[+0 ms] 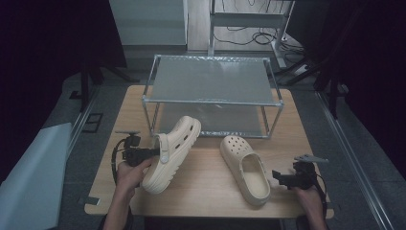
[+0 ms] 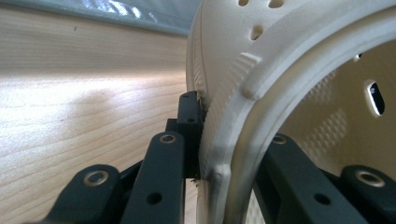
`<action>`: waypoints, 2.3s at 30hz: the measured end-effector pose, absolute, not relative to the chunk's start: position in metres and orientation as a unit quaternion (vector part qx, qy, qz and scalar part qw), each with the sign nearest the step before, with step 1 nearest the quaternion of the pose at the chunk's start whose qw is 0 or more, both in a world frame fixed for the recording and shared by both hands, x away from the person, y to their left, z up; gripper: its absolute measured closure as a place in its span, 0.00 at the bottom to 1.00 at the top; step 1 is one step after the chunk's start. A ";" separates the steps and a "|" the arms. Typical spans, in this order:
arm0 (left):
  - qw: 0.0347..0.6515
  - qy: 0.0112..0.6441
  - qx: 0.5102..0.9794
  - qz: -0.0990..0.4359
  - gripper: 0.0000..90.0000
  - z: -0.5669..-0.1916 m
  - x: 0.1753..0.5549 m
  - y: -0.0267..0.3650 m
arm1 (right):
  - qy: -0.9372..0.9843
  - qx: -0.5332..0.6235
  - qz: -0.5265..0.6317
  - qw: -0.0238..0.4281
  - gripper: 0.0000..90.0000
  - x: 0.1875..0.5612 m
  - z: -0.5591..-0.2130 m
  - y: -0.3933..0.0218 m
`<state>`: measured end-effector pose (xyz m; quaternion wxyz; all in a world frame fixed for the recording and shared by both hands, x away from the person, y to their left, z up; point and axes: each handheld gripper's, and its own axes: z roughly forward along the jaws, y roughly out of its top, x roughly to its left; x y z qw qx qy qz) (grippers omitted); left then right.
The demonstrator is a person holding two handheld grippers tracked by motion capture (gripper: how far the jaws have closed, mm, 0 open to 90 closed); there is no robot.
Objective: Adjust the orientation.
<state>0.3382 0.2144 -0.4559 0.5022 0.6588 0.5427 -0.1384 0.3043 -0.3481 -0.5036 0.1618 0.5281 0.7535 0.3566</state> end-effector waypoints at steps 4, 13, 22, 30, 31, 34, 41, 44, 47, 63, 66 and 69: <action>0.501 0.542 0.660 -0.136 0.86 -0.445 0.338 0.213 | 0.749 0.532 0.362 0.161 0.00 0.304 -0.503 -0.350; 0.520 0.537 0.648 -0.149 0.86 -0.425 0.341 0.211 | 0.743 0.536 0.366 0.163 0.01 0.303 -0.502 -0.350; 0.533 0.534 0.638 -0.153 0.86 -0.407 0.349 0.206 | 0.742 0.539 0.366 0.161 0.02 0.304 -0.503 -0.351; 0.540 0.528 0.639 -0.145 0.86 -0.386 0.359 0.197 | 0.741 0.540 0.367 0.160 0.04 0.304 -0.504 -0.351; 0.540 0.528 0.639 -0.145 0.86 -0.386 0.359 0.197 | 0.740 0.540 0.367 0.159 0.04 0.304 -0.504 -0.351; 0.545 0.524 0.637 -0.152 0.86 -0.378 0.368 0.192 | 0.740 0.540 0.367 0.159 0.04 0.304 -0.504 -0.351; 0.554 0.527 0.625 -0.160 0.86 -0.368 0.381 0.188 | 0.741 0.539 0.367 0.158 0.04 0.304 -0.504 -0.351; 0.554 0.528 0.624 -0.156 0.86 -0.364 0.385 0.187 | 0.742 0.539 0.367 0.158 0.04 0.304 -0.504 -0.351; 0.551 0.533 0.625 -0.149 0.86 -0.356 0.393 0.186 | 0.741 0.539 0.367 0.158 0.04 0.304 -0.504 -0.351; 0.555 0.557 0.600 -0.147 0.86 -0.343 0.425 0.178 | 0.739 0.542 0.370 0.156 0.04 0.304 -0.504 -0.352; 0.553 0.563 0.597 -0.143 0.86 -0.341 0.430 0.176 | 0.738 0.542 0.370 0.155 0.04 0.304 -0.504 -0.352; 0.553 0.569 0.591 -0.144 0.86 -0.340 0.436 0.175 | 0.741 0.540 0.368 0.154 0.04 0.304 -0.504 -0.351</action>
